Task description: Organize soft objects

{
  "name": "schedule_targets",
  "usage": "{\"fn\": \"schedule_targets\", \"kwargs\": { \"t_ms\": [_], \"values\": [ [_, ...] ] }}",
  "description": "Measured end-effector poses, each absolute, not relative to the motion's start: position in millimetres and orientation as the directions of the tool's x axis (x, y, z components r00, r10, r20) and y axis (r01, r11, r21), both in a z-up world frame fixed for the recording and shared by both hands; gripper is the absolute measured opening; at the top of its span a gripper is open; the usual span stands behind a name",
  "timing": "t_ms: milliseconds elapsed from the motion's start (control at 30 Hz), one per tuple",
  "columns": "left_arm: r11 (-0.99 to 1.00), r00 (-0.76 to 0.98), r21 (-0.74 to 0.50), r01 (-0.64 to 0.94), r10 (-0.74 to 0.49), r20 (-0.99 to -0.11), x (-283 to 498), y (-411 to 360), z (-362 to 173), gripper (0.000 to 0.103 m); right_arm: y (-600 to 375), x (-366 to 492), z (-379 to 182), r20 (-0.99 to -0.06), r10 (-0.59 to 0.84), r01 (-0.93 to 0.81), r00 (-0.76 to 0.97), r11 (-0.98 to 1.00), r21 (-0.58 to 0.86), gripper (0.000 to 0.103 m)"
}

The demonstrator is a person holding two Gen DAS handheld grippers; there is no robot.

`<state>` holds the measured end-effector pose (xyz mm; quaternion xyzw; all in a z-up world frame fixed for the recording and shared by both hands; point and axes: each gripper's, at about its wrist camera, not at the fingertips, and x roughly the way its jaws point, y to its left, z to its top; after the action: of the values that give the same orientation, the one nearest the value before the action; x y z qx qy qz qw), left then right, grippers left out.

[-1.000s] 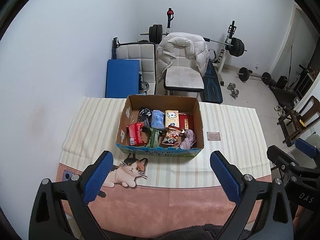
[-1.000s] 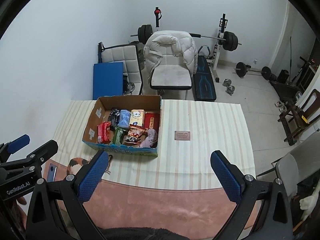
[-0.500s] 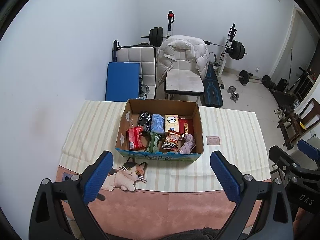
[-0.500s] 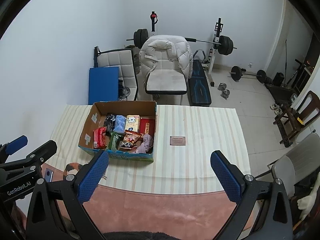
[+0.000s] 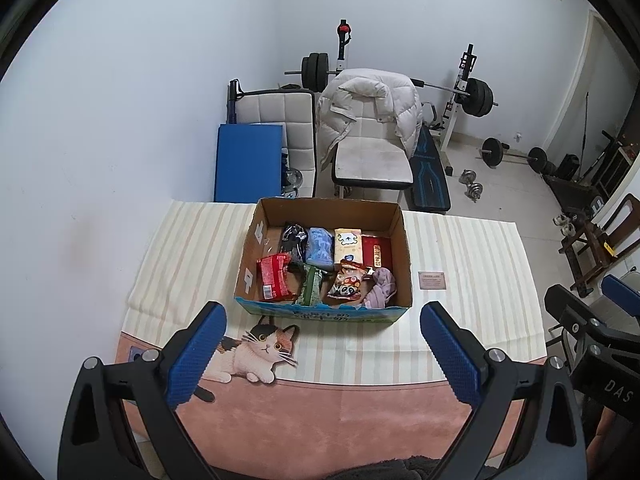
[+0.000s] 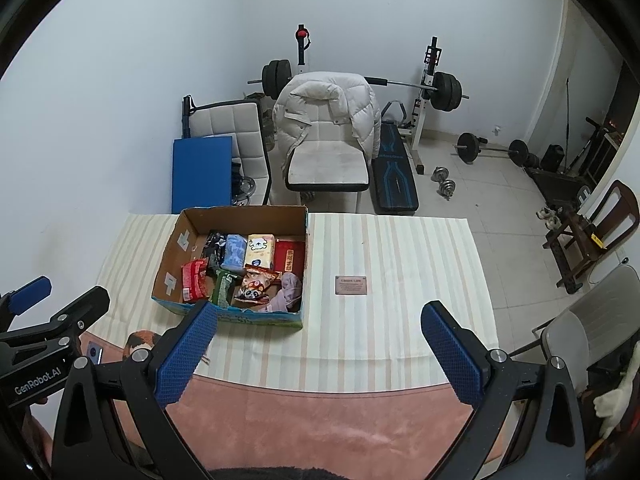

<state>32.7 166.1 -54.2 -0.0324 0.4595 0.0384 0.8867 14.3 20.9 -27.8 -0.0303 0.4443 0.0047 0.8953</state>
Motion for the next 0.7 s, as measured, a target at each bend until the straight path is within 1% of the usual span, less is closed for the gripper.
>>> {"fn": "schedule_targets", "kwargs": {
  "t_ms": [700],
  "values": [
    [0.994, 0.578, -0.022, -0.103, 0.042, -0.815, 34.9, 169.0, -55.7, 0.100, 16.5, 16.7, -27.5, -0.791, -0.037, -0.017, 0.611, 0.998, -0.060, 0.103]
  ]
}}
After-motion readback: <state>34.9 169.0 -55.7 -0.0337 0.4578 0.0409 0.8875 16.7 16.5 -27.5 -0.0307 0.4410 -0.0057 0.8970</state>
